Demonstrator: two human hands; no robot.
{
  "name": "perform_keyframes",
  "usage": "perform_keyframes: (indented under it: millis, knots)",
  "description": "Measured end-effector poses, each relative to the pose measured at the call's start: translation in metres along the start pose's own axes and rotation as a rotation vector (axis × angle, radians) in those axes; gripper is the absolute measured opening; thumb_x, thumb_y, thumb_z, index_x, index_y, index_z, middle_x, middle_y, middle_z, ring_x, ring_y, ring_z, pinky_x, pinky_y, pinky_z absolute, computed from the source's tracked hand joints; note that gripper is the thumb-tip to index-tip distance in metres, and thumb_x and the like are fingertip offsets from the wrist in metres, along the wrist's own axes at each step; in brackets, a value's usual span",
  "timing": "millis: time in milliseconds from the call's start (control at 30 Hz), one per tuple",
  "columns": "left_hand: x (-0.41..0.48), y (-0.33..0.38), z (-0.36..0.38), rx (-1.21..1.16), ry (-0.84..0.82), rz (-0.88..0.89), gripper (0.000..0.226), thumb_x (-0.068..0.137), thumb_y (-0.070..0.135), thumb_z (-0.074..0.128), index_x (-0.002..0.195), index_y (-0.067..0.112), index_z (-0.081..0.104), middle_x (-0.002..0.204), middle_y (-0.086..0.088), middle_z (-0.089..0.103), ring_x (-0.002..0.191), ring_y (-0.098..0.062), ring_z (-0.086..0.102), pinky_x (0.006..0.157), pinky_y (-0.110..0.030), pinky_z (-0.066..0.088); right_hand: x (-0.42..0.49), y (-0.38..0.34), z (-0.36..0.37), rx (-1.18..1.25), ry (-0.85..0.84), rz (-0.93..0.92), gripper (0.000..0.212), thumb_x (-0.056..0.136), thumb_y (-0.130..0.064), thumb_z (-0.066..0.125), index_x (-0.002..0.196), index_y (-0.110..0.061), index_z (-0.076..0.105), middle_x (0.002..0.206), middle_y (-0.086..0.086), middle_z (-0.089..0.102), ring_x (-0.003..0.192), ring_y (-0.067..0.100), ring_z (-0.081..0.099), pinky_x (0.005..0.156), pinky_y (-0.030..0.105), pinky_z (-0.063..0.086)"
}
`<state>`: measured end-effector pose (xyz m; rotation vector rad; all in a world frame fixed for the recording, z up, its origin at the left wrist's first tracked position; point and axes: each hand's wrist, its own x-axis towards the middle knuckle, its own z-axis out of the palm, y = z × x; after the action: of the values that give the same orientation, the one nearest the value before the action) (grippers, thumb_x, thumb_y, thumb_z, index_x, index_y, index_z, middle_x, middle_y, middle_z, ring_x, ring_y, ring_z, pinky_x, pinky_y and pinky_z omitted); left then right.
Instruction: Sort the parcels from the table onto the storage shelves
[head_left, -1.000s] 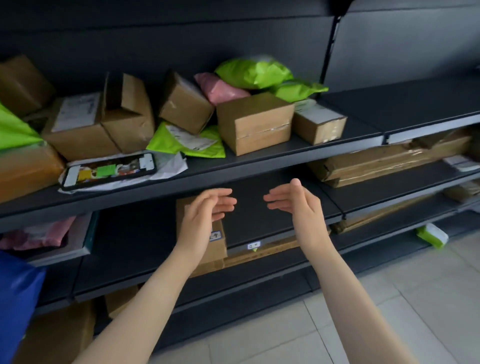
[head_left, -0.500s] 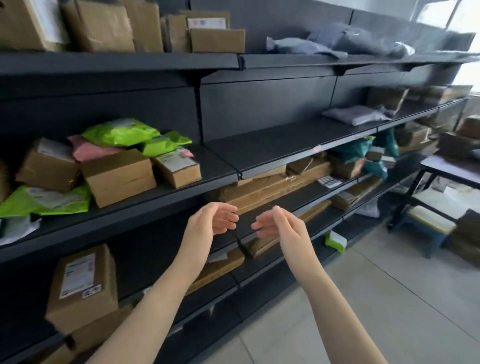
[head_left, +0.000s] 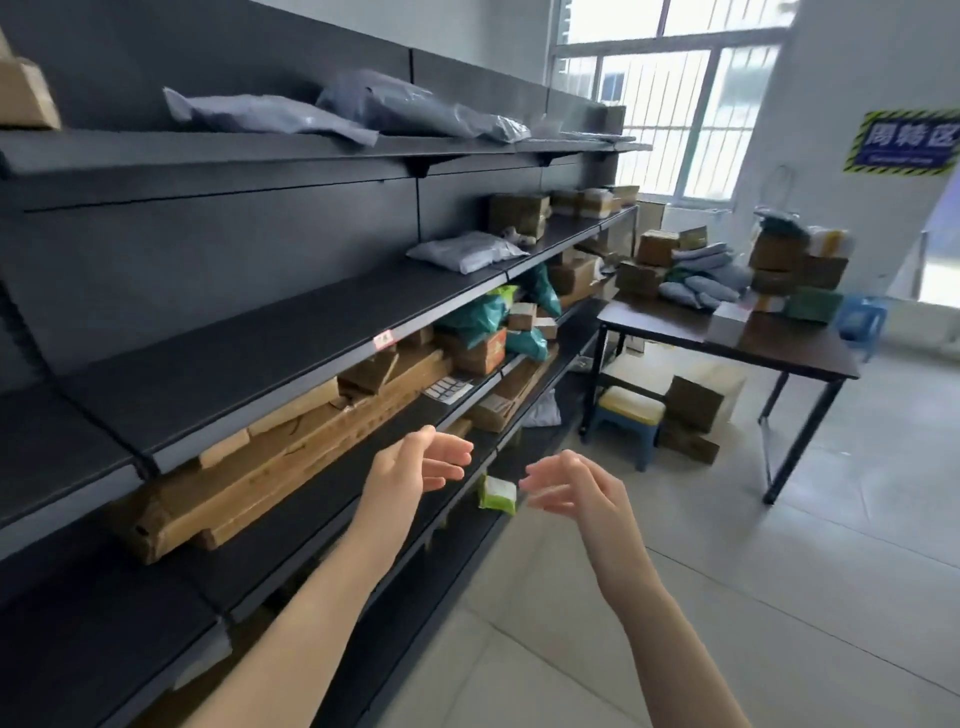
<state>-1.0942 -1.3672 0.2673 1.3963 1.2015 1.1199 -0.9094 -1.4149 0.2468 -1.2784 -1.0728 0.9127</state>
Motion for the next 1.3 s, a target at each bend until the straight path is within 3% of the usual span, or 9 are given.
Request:
perform_keyframes:
  millis: [367,467,733,833,900,967,1033,1133,1300]
  knots:
    - [0.219,0.03,0.15,-0.049,-0.406,0.155,0.048,0.106,0.026,0.028,0.096,0.017,0.074,0.095,-0.006,0.077,0.091,-0.021,0.071,0.085,-0.034,0.051,0.171,-0.01,-0.1,-0.063,0.394,-0.015,0.043,0.106,-0.024,0.039,0.088,-0.008,0.074,0.094,0.019,0.078,0.081,0.03,0.071,0.082,0.036,0.055]
    - [0.261,0.03,0.198,-0.083,-0.511,0.15,0.049,0.106,0.025,0.028,0.097,0.012,0.074,0.098,-0.011,0.075,0.089,-0.023,0.07,0.082,-0.032,0.051,0.204,-0.001,-0.132,-0.093,0.473,0.004,0.044,0.106,-0.027,0.038,0.086,-0.012,0.074,0.089,0.012,0.079,0.079,0.024,0.072,0.084,0.039,0.055]
    - [0.369,0.036,0.329,-0.124,-0.768,0.151,0.05,0.107,0.026,0.025,0.112,0.0,0.068,0.098,-0.005,0.072,0.074,-0.003,0.072,0.072,-0.015,0.055,0.304,0.013,-0.219,-0.134,0.6,0.052,0.048,0.107,-0.03,0.035,0.08,-0.017,0.072,0.082,-0.003,0.078,0.073,0.012,0.073,0.081,0.029,0.055]
    - [0.413,0.051,0.385,-0.109,-0.863,0.153,0.055,0.098,0.039,0.042,0.121,-0.007,0.063,0.112,-0.019,0.071,0.092,-0.023,0.068,0.09,-0.031,0.053,0.352,0.019,-0.263,-0.135,0.631,0.032,0.049,0.107,-0.026,0.036,0.077,-0.017,0.073,0.085,0.002,0.078,0.083,0.025,0.073,0.087,0.034,0.055]
    - [0.443,0.064,0.42,-0.097,-0.918,0.111,0.07,0.087,0.056,0.055,0.118,-0.006,0.063,0.109,-0.017,0.071,0.097,-0.029,0.066,0.095,-0.037,0.05,0.386,0.021,-0.294,-0.133,0.657,0.027,0.049,0.106,-0.023,0.036,0.076,-0.016,0.073,0.085,0.003,0.079,0.086,0.03,0.074,0.087,0.035,0.055]
    - [0.479,0.069,0.461,-0.113,-0.878,0.101,0.058,0.1,0.041,0.04,0.119,-0.009,0.063,0.105,-0.014,0.068,0.089,-0.027,0.067,0.086,-0.035,0.051,0.428,0.022,-0.33,-0.136,0.665,0.031,0.047,0.106,-0.022,0.036,0.078,-0.015,0.074,0.086,0.004,0.079,0.087,0.031,0.074,0.084,0.033,0.055]
    - [0.504,0.069,0.485,-0.124,-0.769,0.124,0.05,0.107,0.024,0.025,0.108,0.002,0.069,0.098,-0.01,0.071,0.08,-0.017,0.068,0.079,-0.03,0.051,0.459,0.021,-0.353,-0.129,0.668,0.036,0.045,0.106,-0.02,0.037,0.08,-0.013,0.073,0.087,0.007,0.079,0.087,0.032,0.074,0.082,0.032,0.055]
    - [0.552,0.07,0.529,-0.136,-0.694,0.122,0.051,0.107,0.02,0.023,0.097,0.011,0.072,0.09,-0.003,0.074,0.078,-0.014,0.069,0.075,-0.024,0.052,0.52,0.024,-0.393,-0.154,0.653,0.046,0.043,0.106,-0.02,0.037,0.081,-0.014,0.072,0.083,0.003,0.078,0.087,0.034,0.074,0.085,0.039,0.056]
    - [0.634,0.068,0.591,-0.144,-0.647,0.098,0.051,0.106,0.022,0.025,0.096,0.013,0.074,0.096,-0.009,0.076,0.086,-0.021,0.07,0.085,-0.033,0.051,0.612,0.041,-0.442,-0.159,0.639,0.051,0.042,0.106,-0.019,0.038,0.081,-0.016,0.072,0.08,-0.002,0.079,0.088,0.033,0.075,0.087,0.04,0.056]
